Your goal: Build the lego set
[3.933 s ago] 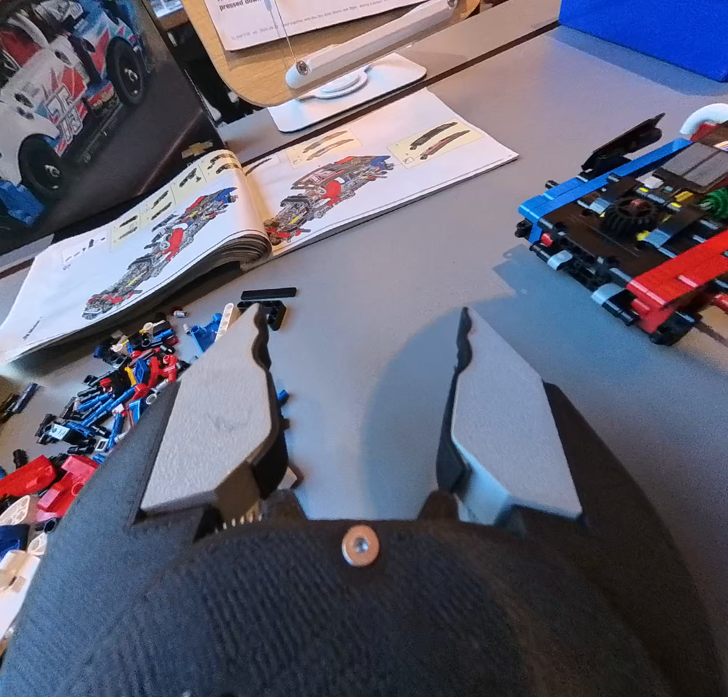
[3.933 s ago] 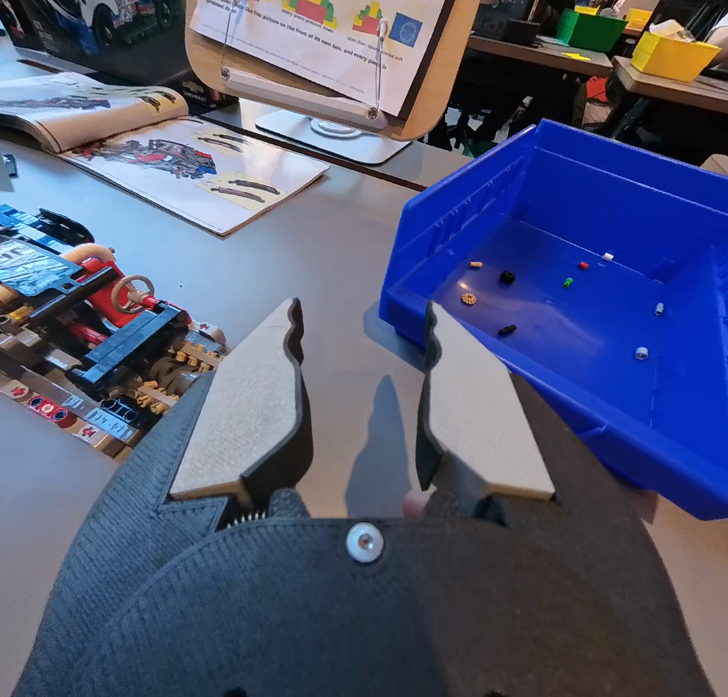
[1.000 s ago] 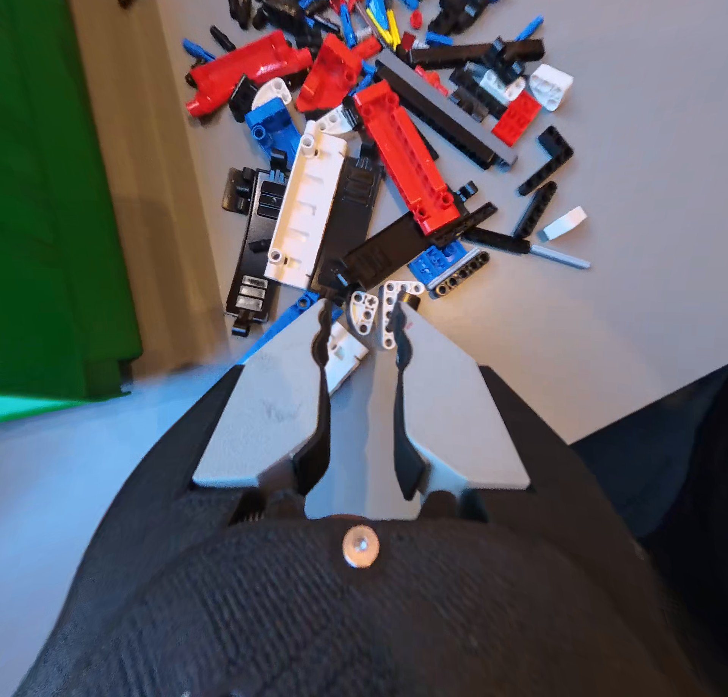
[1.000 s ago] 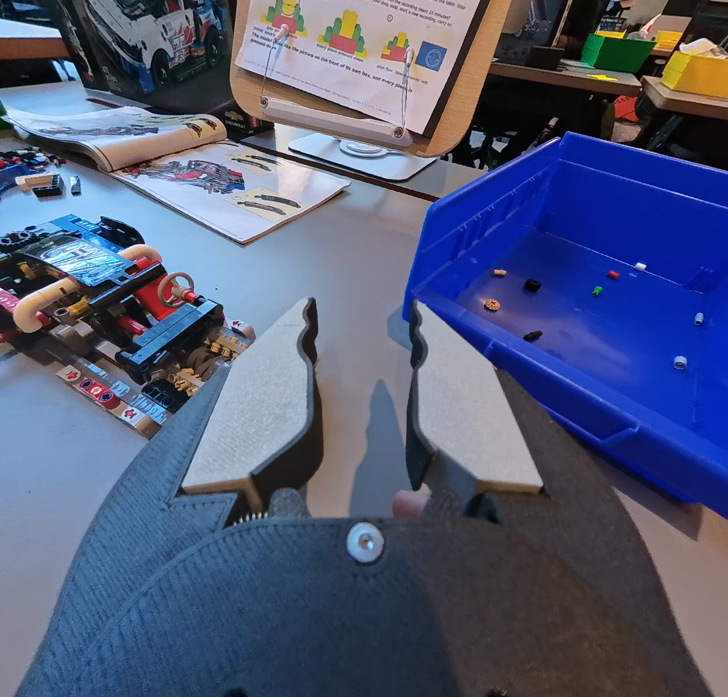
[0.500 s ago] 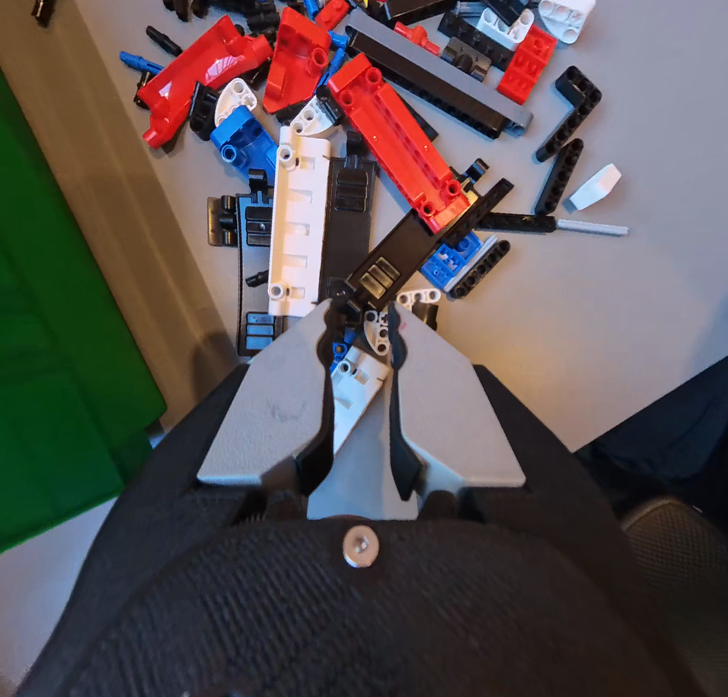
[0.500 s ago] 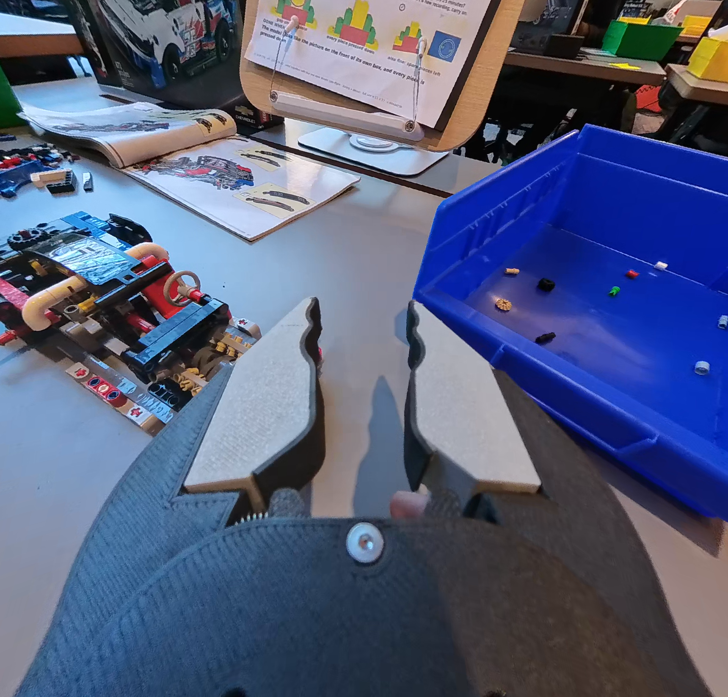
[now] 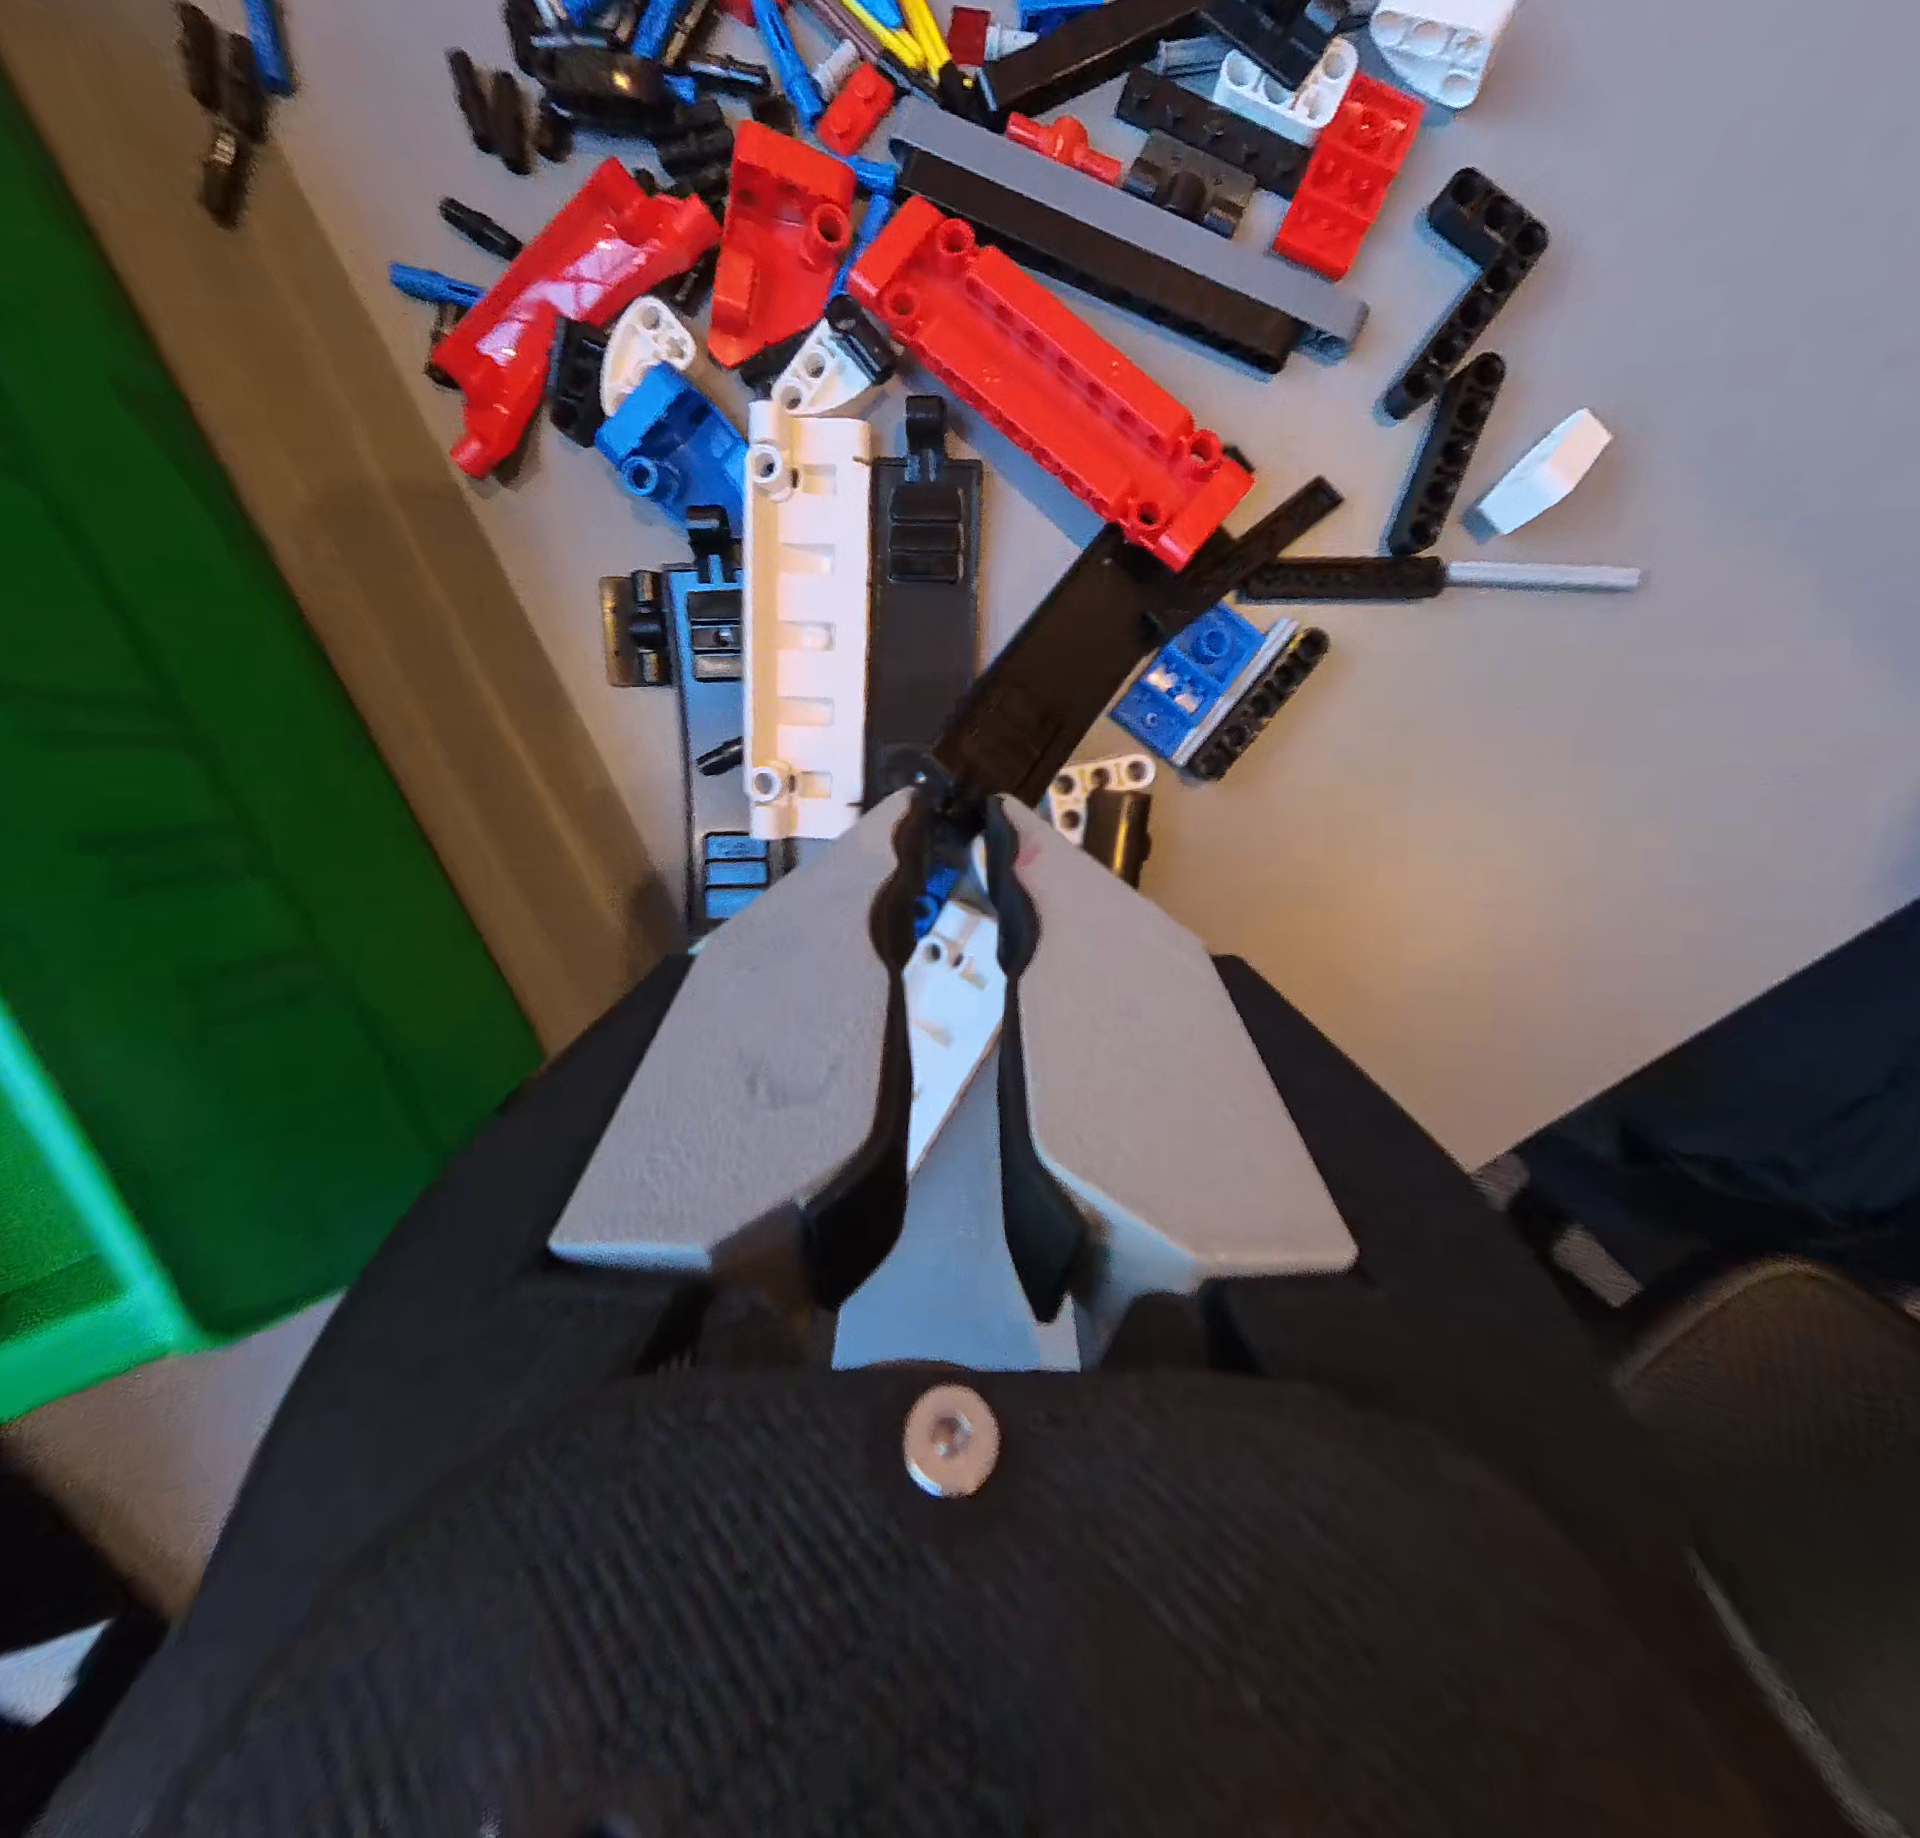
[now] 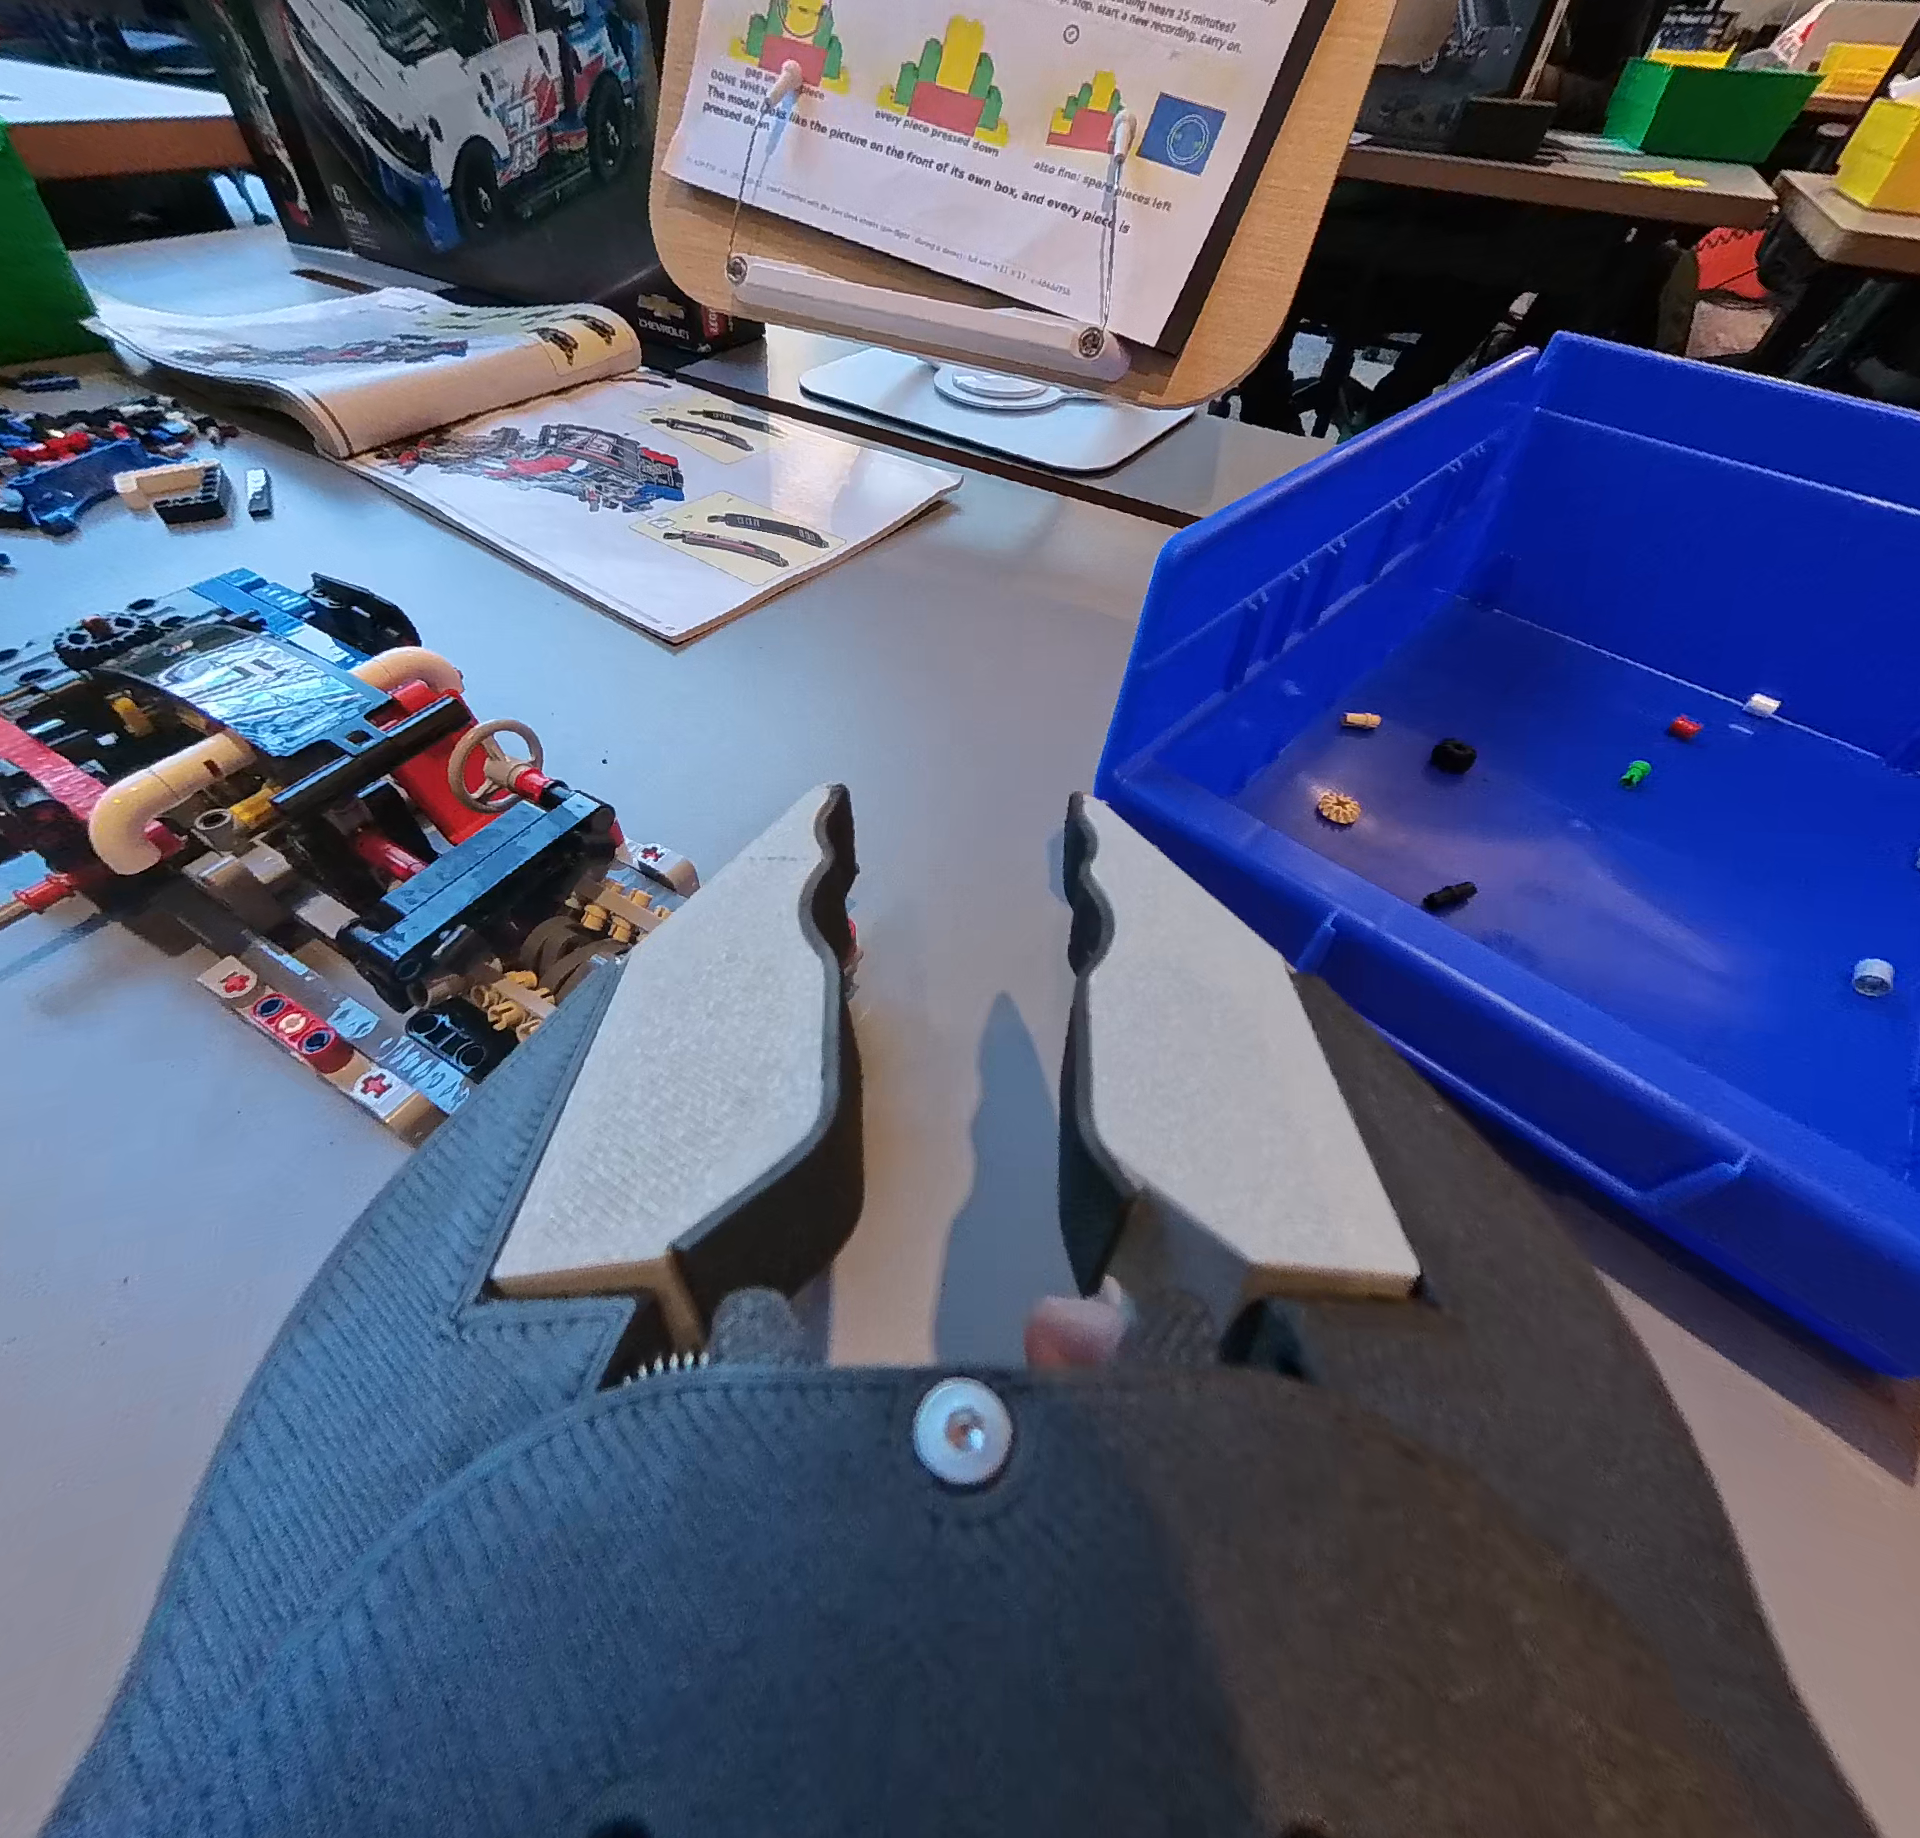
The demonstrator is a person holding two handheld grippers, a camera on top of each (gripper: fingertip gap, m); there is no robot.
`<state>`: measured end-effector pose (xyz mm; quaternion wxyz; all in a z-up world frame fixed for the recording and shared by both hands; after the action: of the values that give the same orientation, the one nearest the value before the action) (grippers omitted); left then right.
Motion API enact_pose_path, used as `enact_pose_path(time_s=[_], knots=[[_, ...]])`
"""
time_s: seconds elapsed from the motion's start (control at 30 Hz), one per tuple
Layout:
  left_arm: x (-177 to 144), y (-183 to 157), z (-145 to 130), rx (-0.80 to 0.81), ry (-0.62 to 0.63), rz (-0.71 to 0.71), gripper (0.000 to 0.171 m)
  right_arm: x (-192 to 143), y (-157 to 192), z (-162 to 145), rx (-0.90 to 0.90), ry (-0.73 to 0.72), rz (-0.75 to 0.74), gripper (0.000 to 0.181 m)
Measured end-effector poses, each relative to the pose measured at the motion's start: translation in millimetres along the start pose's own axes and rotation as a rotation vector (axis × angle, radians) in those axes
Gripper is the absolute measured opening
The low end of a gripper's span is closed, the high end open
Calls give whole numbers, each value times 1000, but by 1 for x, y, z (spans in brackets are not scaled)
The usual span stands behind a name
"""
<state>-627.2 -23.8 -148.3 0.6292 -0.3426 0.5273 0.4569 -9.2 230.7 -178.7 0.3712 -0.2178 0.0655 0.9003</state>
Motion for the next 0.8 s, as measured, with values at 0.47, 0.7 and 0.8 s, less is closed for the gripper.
enact_pose_path(time_s=[0.47,0.7,0.8], knots=[[-66,-22,8,69,-92,414,8,-5,1,-1,5,-18,12,37],[-71,-37,20,92,-122,387,8,-10,0,-1,13,-42,10,37],[-71,-42,24,98,-134,372,8,-12,0,0,14,-52,10,36]])
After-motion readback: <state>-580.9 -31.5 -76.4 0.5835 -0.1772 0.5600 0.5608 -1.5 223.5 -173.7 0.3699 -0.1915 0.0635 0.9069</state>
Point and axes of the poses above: each gripper's, where its closed fingertips meet, x out along the fingers, z out of its top, y = z × x across the jaws, the point moved 10 cm from there along -x, back along the fingers, and after that the axes turned 12 degrees about y, right-handed, at the moved point
